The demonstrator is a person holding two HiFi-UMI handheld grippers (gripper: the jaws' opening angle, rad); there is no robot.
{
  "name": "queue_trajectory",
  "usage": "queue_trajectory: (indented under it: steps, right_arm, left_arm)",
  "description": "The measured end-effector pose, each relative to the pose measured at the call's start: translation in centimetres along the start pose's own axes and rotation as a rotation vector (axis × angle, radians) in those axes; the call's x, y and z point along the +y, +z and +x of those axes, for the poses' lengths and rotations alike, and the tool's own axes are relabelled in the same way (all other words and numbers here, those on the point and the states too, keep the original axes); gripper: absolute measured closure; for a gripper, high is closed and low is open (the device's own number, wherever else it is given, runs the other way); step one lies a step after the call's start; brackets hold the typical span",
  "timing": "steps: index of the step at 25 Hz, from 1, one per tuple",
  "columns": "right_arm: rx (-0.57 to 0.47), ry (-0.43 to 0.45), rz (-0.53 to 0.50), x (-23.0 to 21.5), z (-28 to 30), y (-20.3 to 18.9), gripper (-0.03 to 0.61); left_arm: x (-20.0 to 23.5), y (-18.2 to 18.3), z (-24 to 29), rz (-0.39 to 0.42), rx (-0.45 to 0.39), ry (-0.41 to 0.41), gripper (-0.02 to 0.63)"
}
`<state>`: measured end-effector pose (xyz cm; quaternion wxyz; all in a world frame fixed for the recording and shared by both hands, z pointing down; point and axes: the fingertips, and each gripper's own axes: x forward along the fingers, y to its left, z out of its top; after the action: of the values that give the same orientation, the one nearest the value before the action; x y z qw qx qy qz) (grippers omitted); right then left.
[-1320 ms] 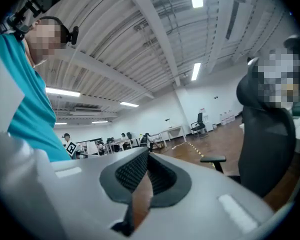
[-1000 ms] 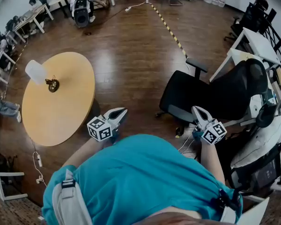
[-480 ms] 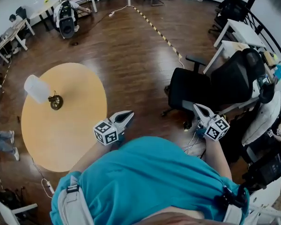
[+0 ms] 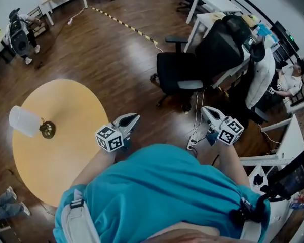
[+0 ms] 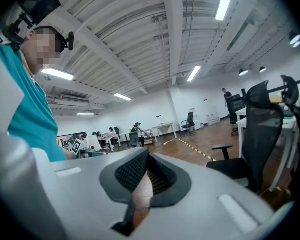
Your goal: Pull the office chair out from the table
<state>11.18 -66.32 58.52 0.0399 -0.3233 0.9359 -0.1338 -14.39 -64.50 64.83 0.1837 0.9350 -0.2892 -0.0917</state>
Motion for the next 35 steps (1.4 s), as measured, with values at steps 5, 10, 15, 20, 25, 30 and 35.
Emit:
queue_trajectory:
  steps: [5, 10, 15, 20, 25, 30, 35]
  right_arm:
    - [-0.038, -0.05, -0.01, 3.1, -5.5, -0.6, 0.58]
    - [-0.063, 0.009, -0.006, 4.6, -12.2, -1.4, 0.58]
    - [-0.042, 0.077, -0.027, 4.7, -19.5, -3.9, 0.58]
    - [-0.055, 0.09, 0.041, 3.4, -23.9, -6.2, 0.58]
    - [-0.047, 0.151, 0.025, 7.0, -23.7, -7.0, 0.58]
    - [-0.051, 0.155, 0.012, 14.7, -24.0, -7.5, 0.58]
    - [-0.04, 0.19, -0.019, 25.2, -21.7, -10.6, 0.58]
  left_arm:
    - [-4.9, -1.2, -0.8, -0.007, 0.022, -0.051, 0.582]
    - [-11.9, -4.0, 1.1, 0.021, 0.061, -0.034, 0.583]
    - [-20.0, -9.4, 3.5, 0.011, 0.054, -0.01, 0.583]
    - [-24.8, -13.1, 3.6, 0.048, 0.098, 0.032, 0.583]
    - [-26.2, -12.1, 0.5, 0.042, 0.068, 0.075, 0.582]
    - [-29.9, -11.4, -7.0, 0.067, 0.026, 0.065, 0.583]
    - [-31.2, -11.8, -17.9, 0.083, -0.009, 0.084, 0.583]
